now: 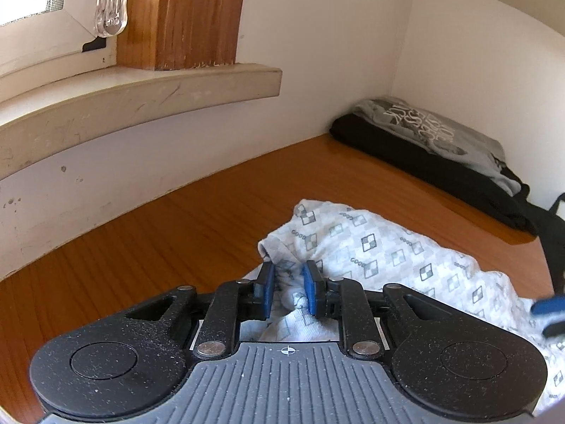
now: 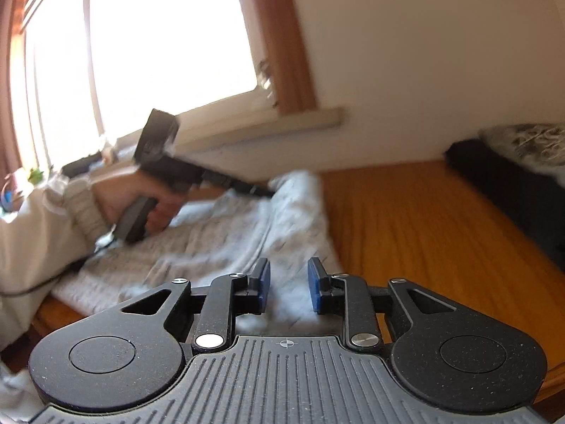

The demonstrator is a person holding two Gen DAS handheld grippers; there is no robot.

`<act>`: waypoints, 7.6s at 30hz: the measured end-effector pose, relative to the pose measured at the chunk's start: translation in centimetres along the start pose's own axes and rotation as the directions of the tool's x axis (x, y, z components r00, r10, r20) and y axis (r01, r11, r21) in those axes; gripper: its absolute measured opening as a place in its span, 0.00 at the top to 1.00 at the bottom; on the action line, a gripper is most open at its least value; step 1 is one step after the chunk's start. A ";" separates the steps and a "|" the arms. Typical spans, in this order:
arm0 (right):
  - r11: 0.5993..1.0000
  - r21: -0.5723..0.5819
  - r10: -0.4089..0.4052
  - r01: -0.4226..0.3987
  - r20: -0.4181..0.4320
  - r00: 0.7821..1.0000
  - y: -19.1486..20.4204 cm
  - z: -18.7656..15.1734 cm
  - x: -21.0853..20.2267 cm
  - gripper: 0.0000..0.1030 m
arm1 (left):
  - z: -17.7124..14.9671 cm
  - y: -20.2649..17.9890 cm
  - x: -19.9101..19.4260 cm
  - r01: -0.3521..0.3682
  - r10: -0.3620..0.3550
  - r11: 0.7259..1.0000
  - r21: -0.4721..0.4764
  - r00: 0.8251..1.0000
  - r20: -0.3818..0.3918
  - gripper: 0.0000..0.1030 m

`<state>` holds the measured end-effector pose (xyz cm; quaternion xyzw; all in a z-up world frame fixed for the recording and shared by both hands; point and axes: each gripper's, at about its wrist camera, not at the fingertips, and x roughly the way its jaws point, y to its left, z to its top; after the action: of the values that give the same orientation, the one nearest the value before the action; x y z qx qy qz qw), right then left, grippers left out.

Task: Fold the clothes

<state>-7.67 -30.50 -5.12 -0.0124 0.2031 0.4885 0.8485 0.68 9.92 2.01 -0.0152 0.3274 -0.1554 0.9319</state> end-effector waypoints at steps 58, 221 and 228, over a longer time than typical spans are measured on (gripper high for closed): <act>0.817 -0.361 0.370 -0.449 -0.270 0.889 29.4 3.6 15.9 0.48 | -11.4 14.8 -25.6 -0.212 0.271 0.866 -0.453 0.960 0.070 0.00; 0.957 0.062 -0.280 0.284 -0.075 0.957 -1.3 3.7 0.6 0.45 | -5.8 1.5 -8.7 0.140 -0.139 0.990 -0.020 0.988 0.065 0.64; 0.962 0.113 -0.237 0.247 -0.095 0.967 1.3 1.7 -3.5 0.61 | -5.8 1.7 -8.4 0.171 -0.168 0.984 -0.046 0.983 0.069 0.91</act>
<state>-9.71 -32.30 -2.05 -0.0040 0.2643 0.3666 0.8920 -8.63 14.54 2.34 -0.0723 0.2983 -0.2251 0.9247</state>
